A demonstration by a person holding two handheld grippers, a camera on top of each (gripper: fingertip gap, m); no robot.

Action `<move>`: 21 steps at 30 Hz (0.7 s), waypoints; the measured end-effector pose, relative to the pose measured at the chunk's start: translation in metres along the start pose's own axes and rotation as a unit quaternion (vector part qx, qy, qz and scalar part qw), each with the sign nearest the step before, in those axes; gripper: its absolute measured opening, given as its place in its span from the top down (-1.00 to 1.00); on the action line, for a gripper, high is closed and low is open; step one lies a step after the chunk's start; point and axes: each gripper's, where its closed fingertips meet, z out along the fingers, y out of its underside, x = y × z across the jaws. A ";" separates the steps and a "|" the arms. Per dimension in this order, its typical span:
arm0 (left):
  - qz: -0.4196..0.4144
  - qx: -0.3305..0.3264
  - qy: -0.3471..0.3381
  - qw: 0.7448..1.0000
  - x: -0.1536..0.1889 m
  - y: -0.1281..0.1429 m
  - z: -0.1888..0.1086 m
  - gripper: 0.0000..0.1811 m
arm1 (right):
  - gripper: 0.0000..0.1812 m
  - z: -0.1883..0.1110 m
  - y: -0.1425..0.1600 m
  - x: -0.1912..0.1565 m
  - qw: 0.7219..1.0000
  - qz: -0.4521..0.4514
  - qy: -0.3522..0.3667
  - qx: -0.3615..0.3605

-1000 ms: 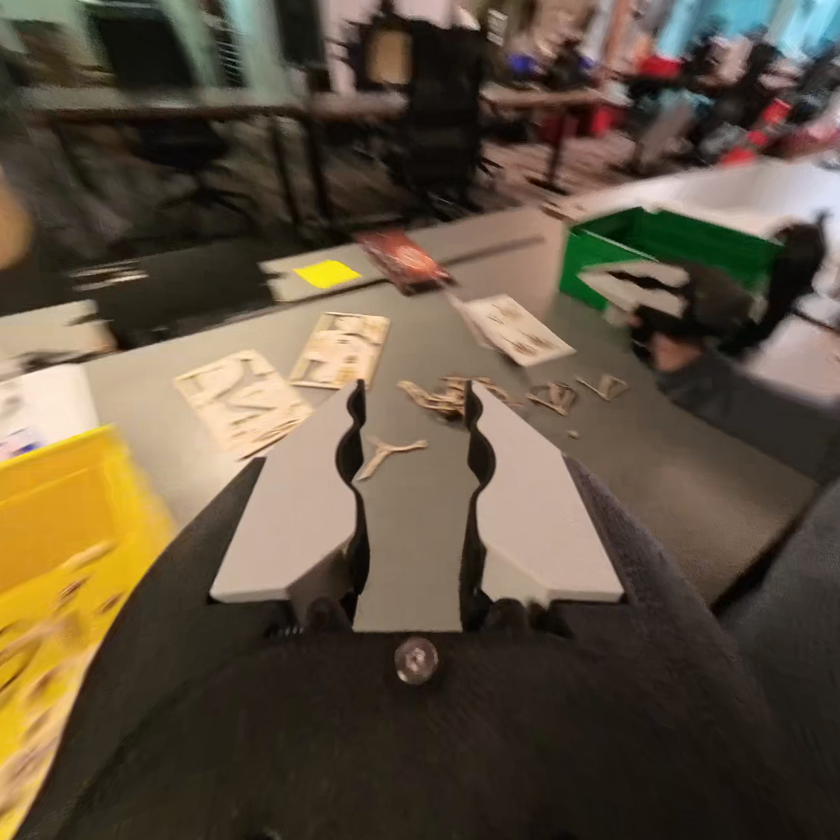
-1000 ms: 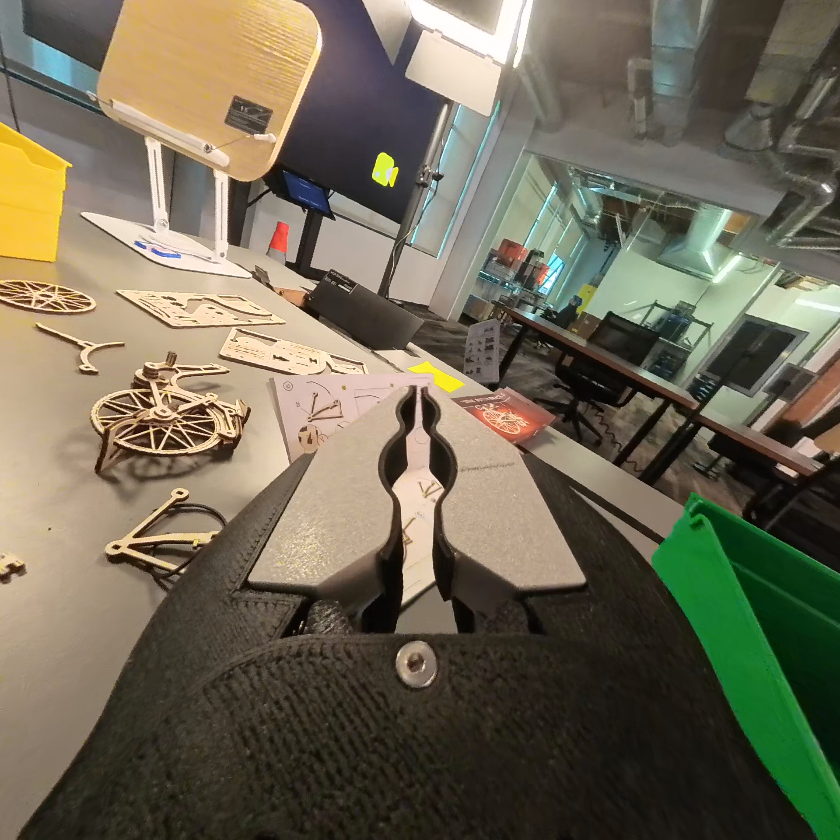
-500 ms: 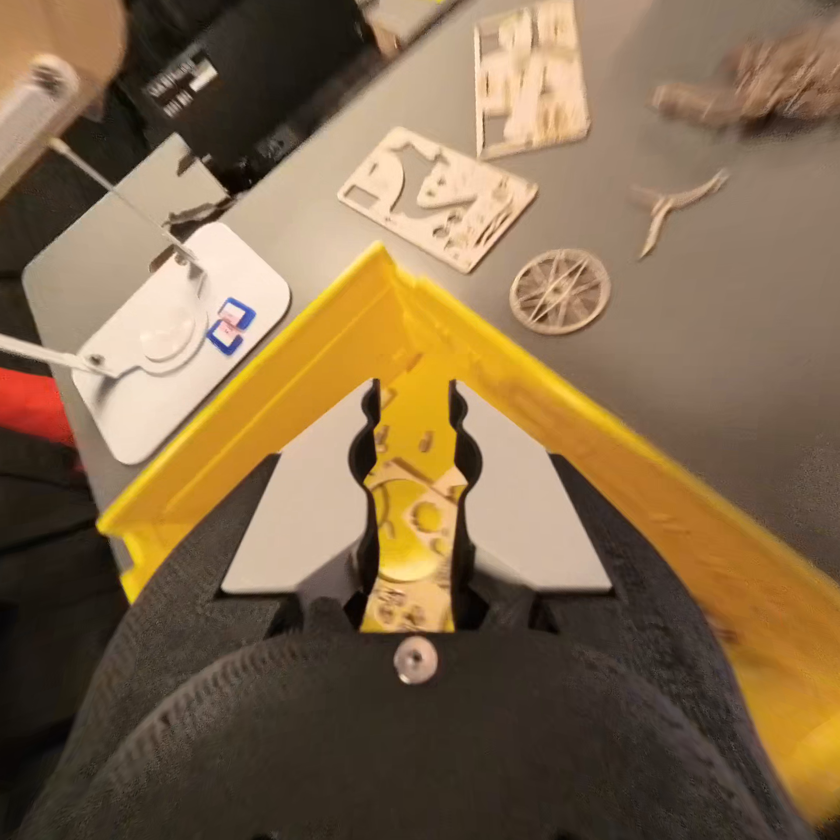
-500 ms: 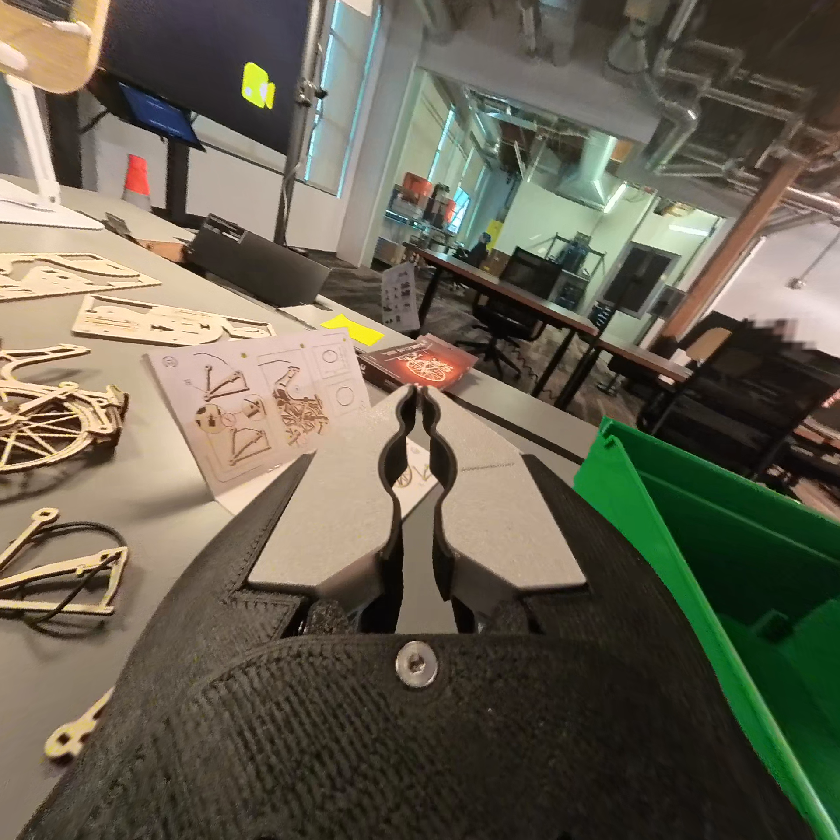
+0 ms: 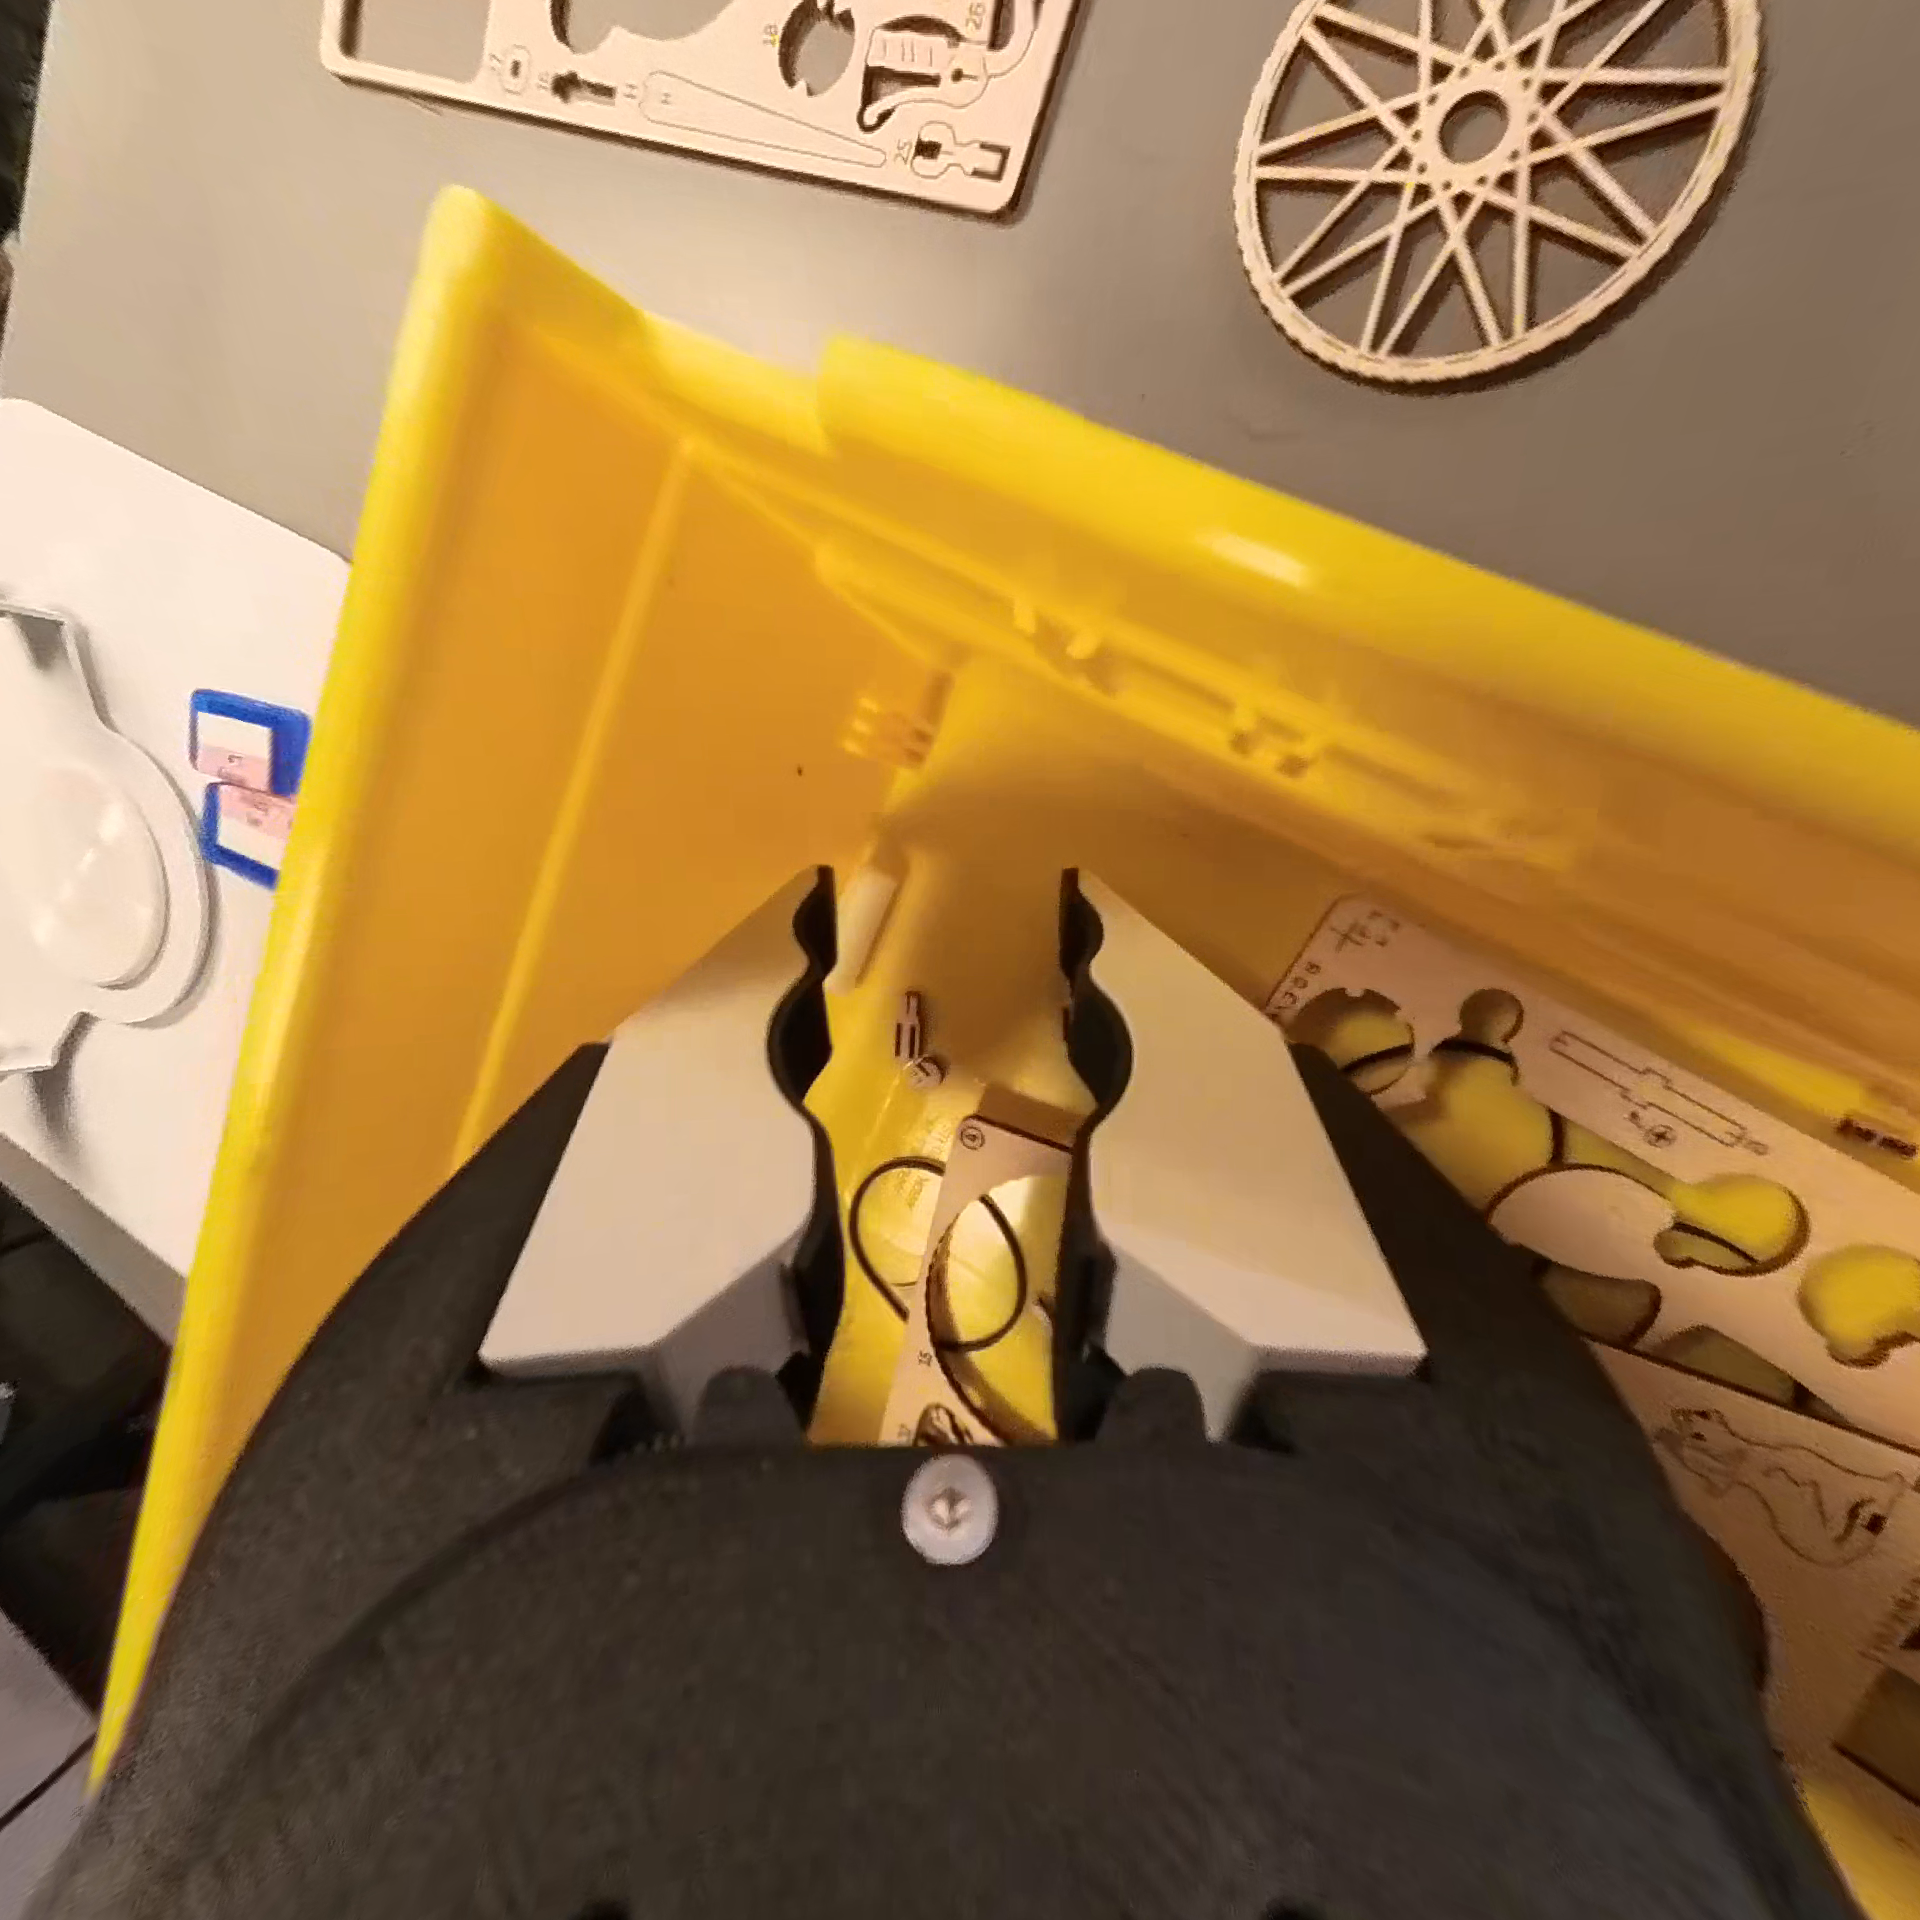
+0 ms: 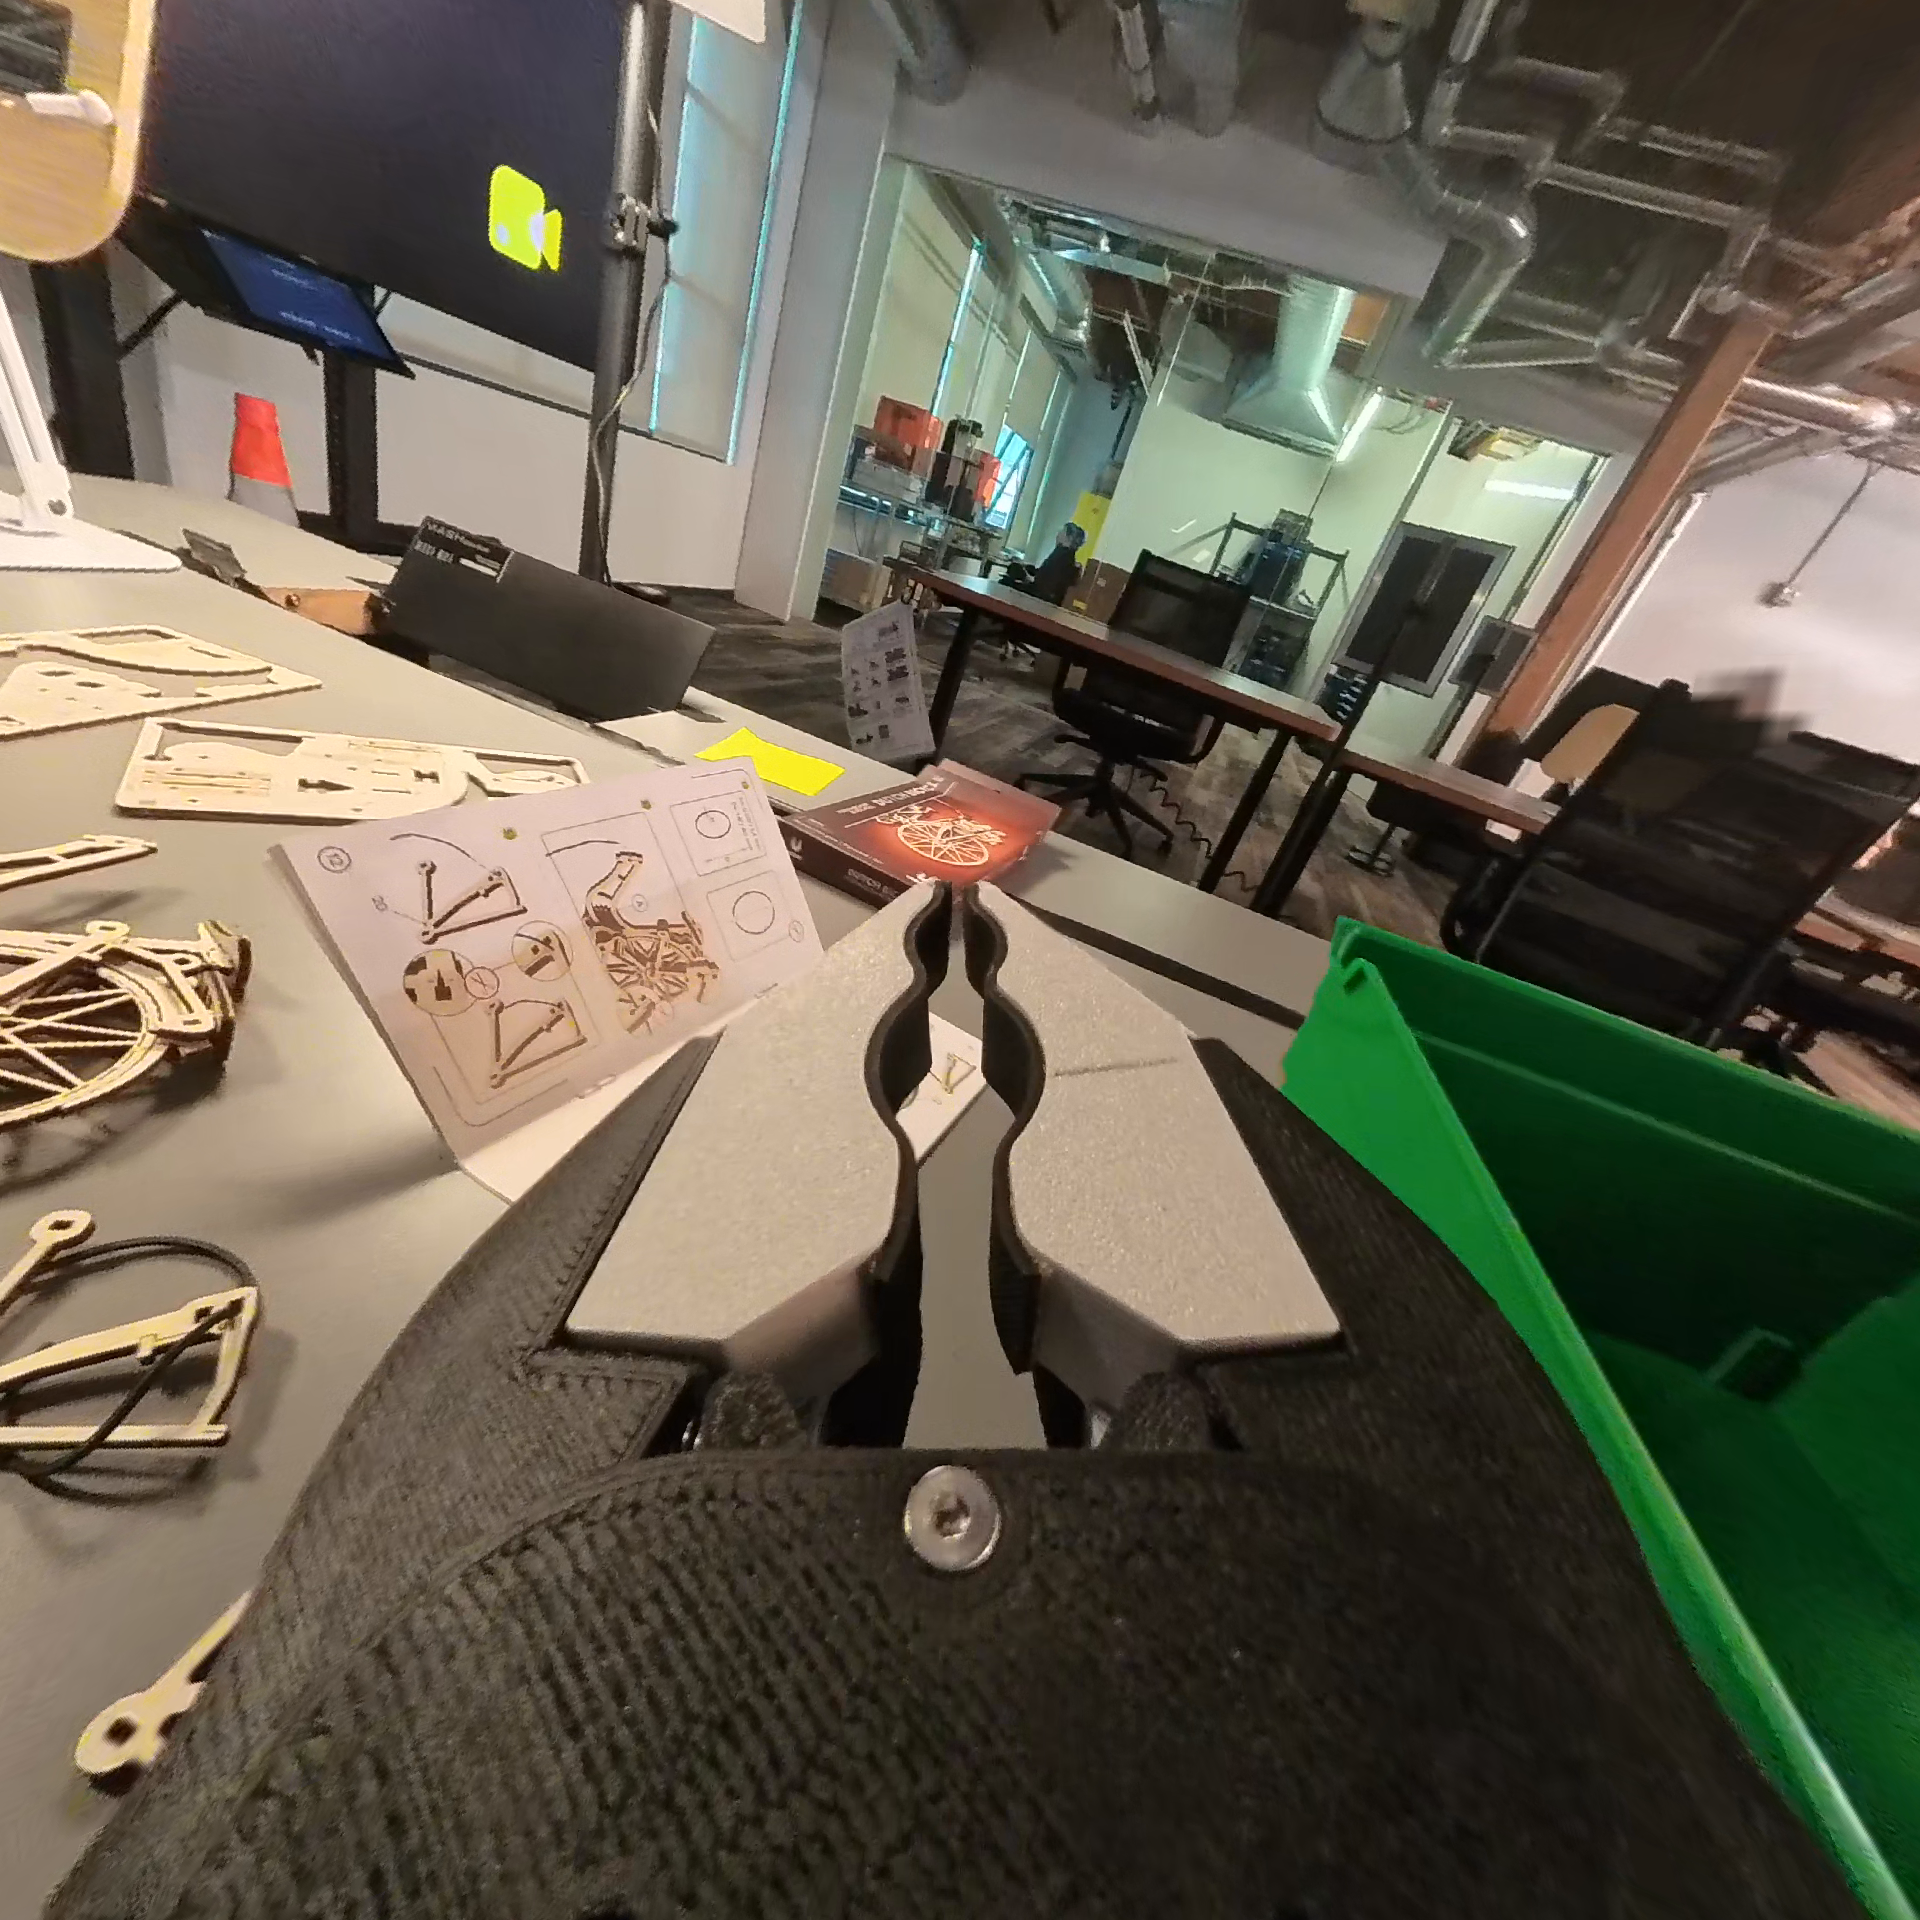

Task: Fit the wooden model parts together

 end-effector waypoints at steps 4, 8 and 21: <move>-0.021 -0.010 0.024 0.999 0.001 0.002 0.000 0.52 | 1.00 -0.002 -0.002 0.004 1.000 0.019 0.003 0.008; -0.035 -0.020 0.023 0.999 -0.002 0.005 0.000 0.50 | 1.00 -0.003 -0.003 0.005 1.000 0.028 0.002 0.013; -0.049 -0.025 -0.002 0.998 -0.006 0.008 0.000 0.56 | 1.00 -0.005 -0.004 0.008 0.998 0.062 0.000 0.022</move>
